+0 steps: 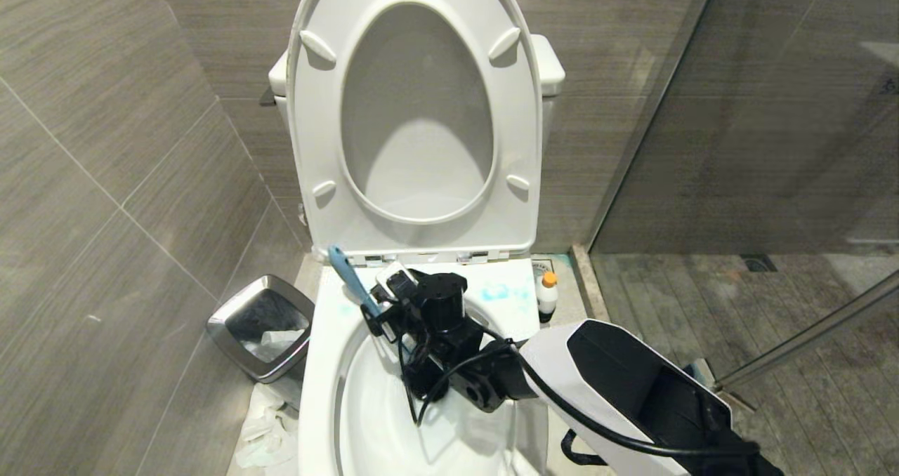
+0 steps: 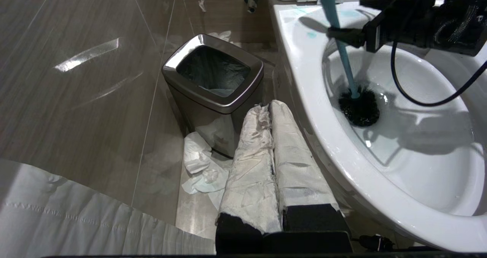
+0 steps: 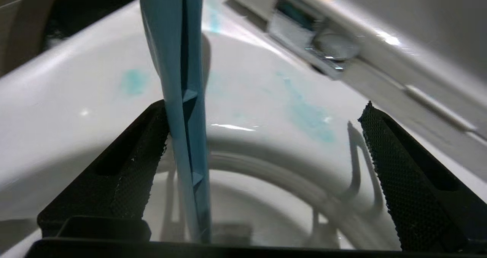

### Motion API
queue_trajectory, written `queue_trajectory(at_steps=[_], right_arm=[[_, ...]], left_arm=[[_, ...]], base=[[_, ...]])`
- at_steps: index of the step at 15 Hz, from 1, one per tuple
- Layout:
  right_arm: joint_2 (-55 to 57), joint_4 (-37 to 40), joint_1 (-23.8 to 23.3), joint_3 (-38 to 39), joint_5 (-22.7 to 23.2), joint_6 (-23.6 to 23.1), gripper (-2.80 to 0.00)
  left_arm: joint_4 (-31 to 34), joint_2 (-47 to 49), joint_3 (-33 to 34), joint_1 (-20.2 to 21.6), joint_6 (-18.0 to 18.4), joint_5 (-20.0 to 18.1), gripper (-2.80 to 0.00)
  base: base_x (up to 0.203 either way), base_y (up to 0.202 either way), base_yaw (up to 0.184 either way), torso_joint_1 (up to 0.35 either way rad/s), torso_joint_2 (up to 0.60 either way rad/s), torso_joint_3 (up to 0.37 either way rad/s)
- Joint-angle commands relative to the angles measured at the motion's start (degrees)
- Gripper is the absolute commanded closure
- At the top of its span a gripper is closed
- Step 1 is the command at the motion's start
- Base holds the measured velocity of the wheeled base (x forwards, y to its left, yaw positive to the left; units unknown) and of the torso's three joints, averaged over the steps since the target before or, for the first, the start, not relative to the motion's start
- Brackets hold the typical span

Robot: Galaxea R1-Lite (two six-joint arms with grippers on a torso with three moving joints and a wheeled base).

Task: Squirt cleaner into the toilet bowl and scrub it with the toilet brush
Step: Scrub the toilet bowl

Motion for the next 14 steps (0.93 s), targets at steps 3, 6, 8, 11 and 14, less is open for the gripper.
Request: queue_trajectory(at_steps=[3,6,8,11,14], right_arm=[[-0.6,-1.8,-2.0,0.0,-1.9,-0.1,-2.80],[-1.0,-1.8,-2.2,0.0,-2.0,0.2,-2.80],[-1.1,-1.8,-2.7,0.0,-2.0,0.3,-2.80],[-1.3,-1.9,-2.8,0.0,-1.6,0.4,-2.80],[-1.1,-1.9,-2.7,-0.1,1.2,1.7,-2.80]], left_arm=[[0.0,0.0,0.1,0.0,0.0,0.0,0.00],[0.0,0.0,0.1,0.0,0.0,0.0,0.00],[0.0,0.0,0.1,0.0,0.0,0.0,0.00],[0.0,0.0,0.1,0.0,0.0,0.0,0.00],[0.0,0.0,0.1,0.0,0.0,0.0,0.00]], base=[[0.000,0.000,0.000,0.000,0.00,0.000],[0.000,0.000,0.000,0.000,0.00,0.000],[0.000,0.000,0.000,0.000,0.00,0.000],[0.000,0.000,0.000,0.000,0.00,0.000],[0.000,0.000,0.000,0.000,0.00,0.000]])
